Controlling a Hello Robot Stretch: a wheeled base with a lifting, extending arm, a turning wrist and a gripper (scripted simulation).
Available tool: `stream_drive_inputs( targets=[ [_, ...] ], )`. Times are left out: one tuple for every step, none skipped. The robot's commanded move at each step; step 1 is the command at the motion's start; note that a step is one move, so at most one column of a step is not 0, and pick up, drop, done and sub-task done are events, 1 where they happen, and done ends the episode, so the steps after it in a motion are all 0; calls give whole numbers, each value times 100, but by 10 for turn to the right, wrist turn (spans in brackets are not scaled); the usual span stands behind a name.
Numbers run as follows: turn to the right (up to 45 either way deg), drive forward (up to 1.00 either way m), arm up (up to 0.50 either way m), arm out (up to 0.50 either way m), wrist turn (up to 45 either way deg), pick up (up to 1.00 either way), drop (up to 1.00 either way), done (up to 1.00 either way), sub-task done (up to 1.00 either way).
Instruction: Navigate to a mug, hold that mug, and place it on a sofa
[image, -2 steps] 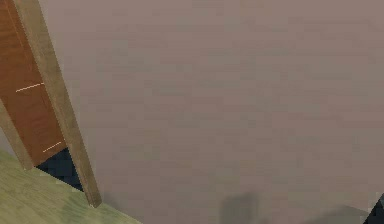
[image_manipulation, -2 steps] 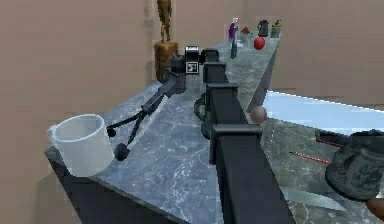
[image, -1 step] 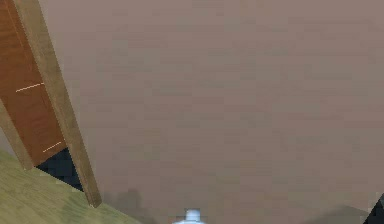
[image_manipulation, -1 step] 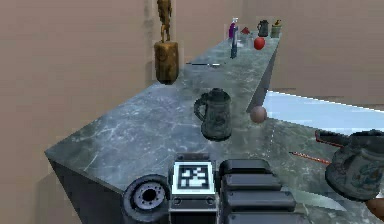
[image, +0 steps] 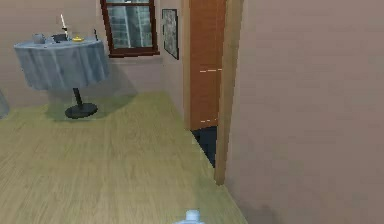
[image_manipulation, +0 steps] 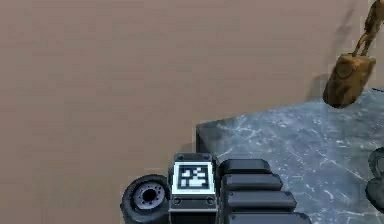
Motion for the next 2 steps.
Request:
stream_drive_inputs(
  targets=[
    [-180, 0, 0, 0, 0, 0, 0, 0, 0],
    [0, 15, 0, 0, 0, 0, 0, 0, 0]
  ],
)
